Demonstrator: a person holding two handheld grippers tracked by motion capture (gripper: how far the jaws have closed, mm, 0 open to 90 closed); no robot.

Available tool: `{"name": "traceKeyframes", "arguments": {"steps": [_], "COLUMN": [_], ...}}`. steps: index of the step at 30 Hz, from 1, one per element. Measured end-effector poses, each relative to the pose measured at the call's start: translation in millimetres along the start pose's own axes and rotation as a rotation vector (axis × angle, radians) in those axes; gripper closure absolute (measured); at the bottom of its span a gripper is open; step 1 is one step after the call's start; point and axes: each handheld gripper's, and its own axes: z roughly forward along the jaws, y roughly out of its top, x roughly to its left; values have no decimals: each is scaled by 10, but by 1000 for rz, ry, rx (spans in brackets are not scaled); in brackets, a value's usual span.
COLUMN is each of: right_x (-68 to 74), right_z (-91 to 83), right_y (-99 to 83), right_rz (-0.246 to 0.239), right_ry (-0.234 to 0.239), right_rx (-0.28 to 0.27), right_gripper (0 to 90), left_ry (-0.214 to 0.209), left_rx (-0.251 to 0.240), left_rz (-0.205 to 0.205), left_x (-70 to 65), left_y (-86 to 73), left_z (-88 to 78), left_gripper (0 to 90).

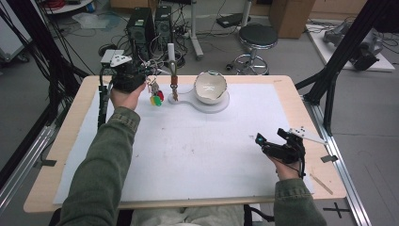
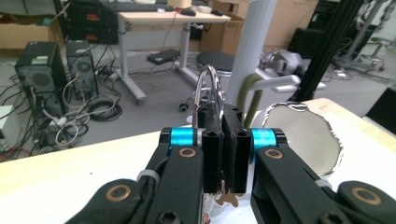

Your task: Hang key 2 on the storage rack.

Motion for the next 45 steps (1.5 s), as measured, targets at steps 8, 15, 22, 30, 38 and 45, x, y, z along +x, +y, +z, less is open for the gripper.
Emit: {"name": "traceKeyframes", "arguments": {"steps": [8,15,22,30,38,45], "right_x": [0,-7,-11,-26,-31,-35], "right_z": [6,10,13,7,-2,-3], "right_y": [-12,-16,-19,-26,-31,-32], "right_rz": [3,6,7,17,22,26], "right_ry": [8,9,10,4,6,3], "right_rx": [4,6,5,6,8,9], "right_gripper": [14,14,14,14,14,14], "left_ry": [29,18,1,-2,-15,-7], "left_rx": [20,24,40,106,141,153], "left_rz": [-4,-7,12,29,15,11], "left_x": [30,32,-32,-75,-43,-34], "left_y": [-19,-54,-84,-165,-185,-185], "left_z": [128,191,227,328,351,345], "left_gripper": [868,868,868,866,865,804]}}
